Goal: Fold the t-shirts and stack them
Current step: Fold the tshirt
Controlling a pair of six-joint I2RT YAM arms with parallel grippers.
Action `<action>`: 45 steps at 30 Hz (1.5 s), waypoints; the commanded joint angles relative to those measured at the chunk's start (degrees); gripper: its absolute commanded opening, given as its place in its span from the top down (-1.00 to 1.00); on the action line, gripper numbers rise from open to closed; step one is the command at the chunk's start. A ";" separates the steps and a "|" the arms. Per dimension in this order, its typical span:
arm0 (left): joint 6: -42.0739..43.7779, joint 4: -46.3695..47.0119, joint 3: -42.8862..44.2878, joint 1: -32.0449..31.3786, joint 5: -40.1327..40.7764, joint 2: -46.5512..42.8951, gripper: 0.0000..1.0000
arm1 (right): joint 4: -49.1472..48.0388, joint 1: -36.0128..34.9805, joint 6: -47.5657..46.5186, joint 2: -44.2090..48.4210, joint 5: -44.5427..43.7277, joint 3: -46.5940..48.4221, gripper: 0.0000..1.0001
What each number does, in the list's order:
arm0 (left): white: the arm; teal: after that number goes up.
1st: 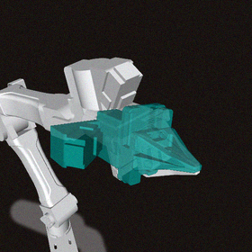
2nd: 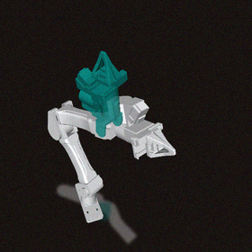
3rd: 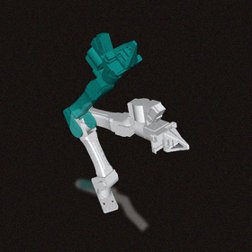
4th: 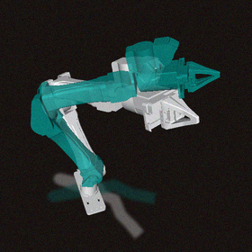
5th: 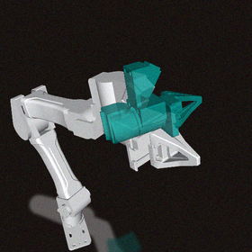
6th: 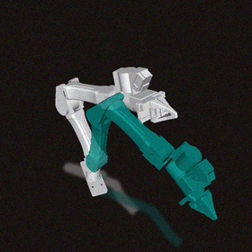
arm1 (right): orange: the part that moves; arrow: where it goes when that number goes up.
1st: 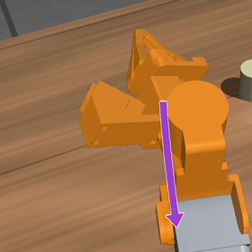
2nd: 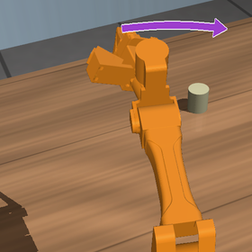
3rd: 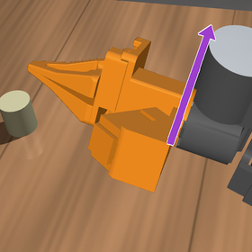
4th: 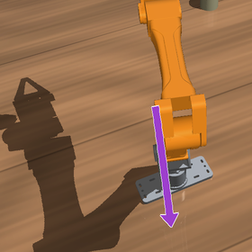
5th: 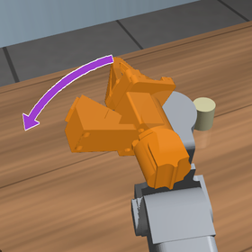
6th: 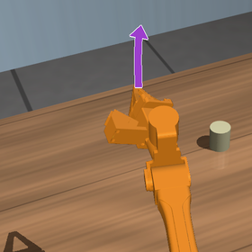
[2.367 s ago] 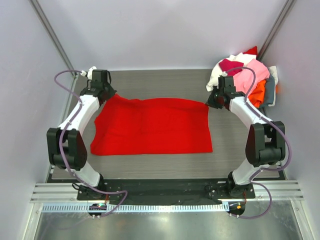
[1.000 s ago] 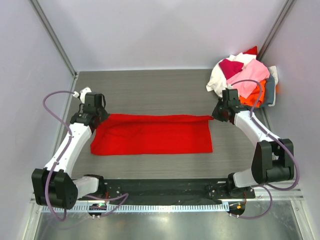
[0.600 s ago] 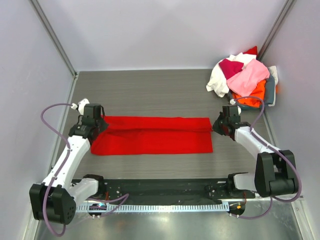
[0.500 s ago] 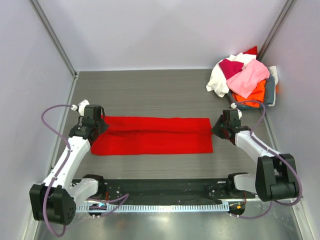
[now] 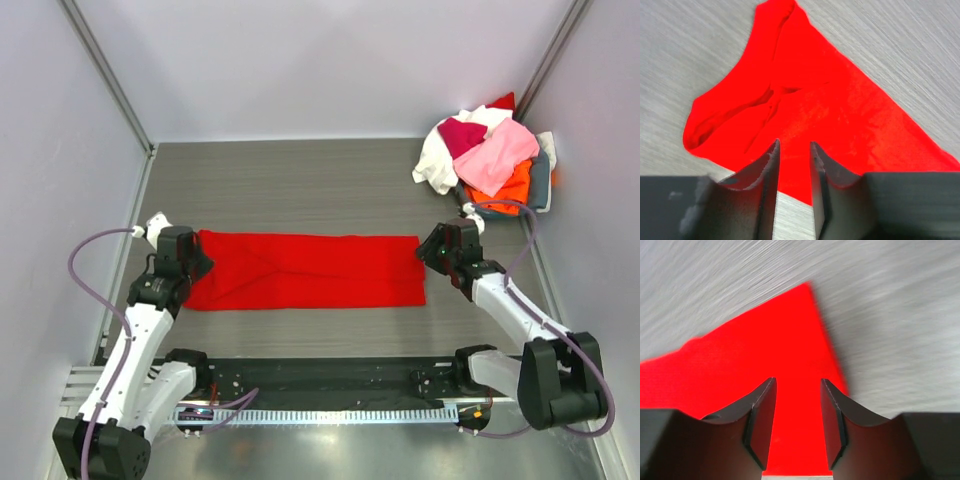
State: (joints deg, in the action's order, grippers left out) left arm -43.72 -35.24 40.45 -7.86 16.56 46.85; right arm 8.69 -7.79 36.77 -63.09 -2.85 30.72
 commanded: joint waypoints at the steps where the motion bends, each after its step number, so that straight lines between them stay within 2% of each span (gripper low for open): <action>1: -1.45 -3.68 2.79 -0.05 2.07 0.70 0.36 | -1.58 -4.85 -2.05 -4.22 1.62 5.57 0.09; 4: -1.63 -3.25 3.93 0.03 1.64 3.33 -0.06 | -1.30 -11.26 -1.88 -9.31 2.06 9.87 0.10; 8: -1.54 -1.58 6.65 0.65 -0.12 9.91 -0.11 | -7.96 -17.95 0.40 -15.46 9.69 14.09 0.12; 13: -2.68 -1.32 14.64 6.26 -5.64 22.55 -0.12 | -15.88 -26.81 0.23 -24.35 17.60 21.03 0.10; 20: -4.52 -2.81 24.84 9.26 -8.63 37.16 -0.10 | -21.69 -33.07 3.12 -41.66 26.39 36.75 0.10; 22: -5.58 -2.98 26.26 9.18 -9.35 39.80 -0.01 | -21.18 -33.95 3.39 -46.23 26.67 39.84 0.10; 24: -8.11 -3.17 27.49 9.09 -9.61 43.14 0.02 | -19.07 -35.36 2.52 -48.70 24.92 44.85 0.01; 32: -9.89 -3.43 30.21 9.18 -9.88 51.75 0.00 | -18.45 -36.59 3.83 -62.22 32.20 58.03 -0.02; 38: -9.54 -9.83 35.30 9.18 -3.40 59.31 0.03 | -18.27 -36.77 6.20 -68.04 33.96 62.88 -0.01; 41: -9.89 -12.47 36.63 9.18 0.39 61.51 0.03 | -20.55 -36.94 8.22 -70.06 35.54 62.88 0.01; 45: -9.98 -12.39 36.63 9.09 1.20 62.66 0.03 | -24.41 -37.38 9.72 -70.24 37.48 60.87 0.02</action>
State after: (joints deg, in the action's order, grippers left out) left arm -52.64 -45.10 75.35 1.19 13.98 109.19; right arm -10.39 -44.21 44.31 -134.10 31.44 91.26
